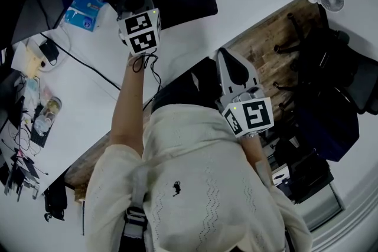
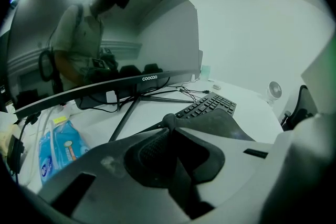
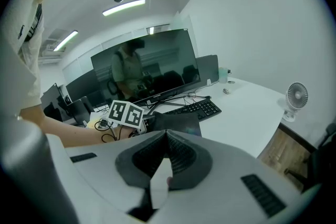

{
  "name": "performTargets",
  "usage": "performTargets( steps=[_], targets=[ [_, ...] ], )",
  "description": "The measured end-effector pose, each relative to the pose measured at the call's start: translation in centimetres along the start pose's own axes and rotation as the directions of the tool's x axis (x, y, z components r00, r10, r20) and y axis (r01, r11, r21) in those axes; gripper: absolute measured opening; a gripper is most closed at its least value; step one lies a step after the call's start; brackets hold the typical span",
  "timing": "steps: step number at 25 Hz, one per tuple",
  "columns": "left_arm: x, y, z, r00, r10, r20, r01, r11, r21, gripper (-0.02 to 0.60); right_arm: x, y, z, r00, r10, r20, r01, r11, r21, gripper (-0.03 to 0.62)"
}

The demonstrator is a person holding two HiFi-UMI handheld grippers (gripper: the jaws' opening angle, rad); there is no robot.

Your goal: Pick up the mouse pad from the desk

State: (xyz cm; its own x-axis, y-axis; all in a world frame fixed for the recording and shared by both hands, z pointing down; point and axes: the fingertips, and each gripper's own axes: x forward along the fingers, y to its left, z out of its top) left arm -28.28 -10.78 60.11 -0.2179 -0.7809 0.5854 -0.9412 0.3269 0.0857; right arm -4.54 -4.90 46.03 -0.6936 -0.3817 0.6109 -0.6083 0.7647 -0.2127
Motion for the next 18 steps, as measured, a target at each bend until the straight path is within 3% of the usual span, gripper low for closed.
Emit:
performTargets(
  steps=[11,18],
  targets=[
    [-2.9,-3.7,1.0,0.996,-0.071,0.048,0.071,0.997,0.013,0.035,-1.2,-1.3,0.0,0.999,-0.021,0.031,0.021,1.000,0.005,0.002],
    [-4.2,-6.6,0.4,0.994,-0.107,0.032,0.106,0.994,0.032,0.037,-2.2,-2.3,-0.1,0.999,-0.011,0.043,0.011,1.000,-0.005,0.002]
  ],
)
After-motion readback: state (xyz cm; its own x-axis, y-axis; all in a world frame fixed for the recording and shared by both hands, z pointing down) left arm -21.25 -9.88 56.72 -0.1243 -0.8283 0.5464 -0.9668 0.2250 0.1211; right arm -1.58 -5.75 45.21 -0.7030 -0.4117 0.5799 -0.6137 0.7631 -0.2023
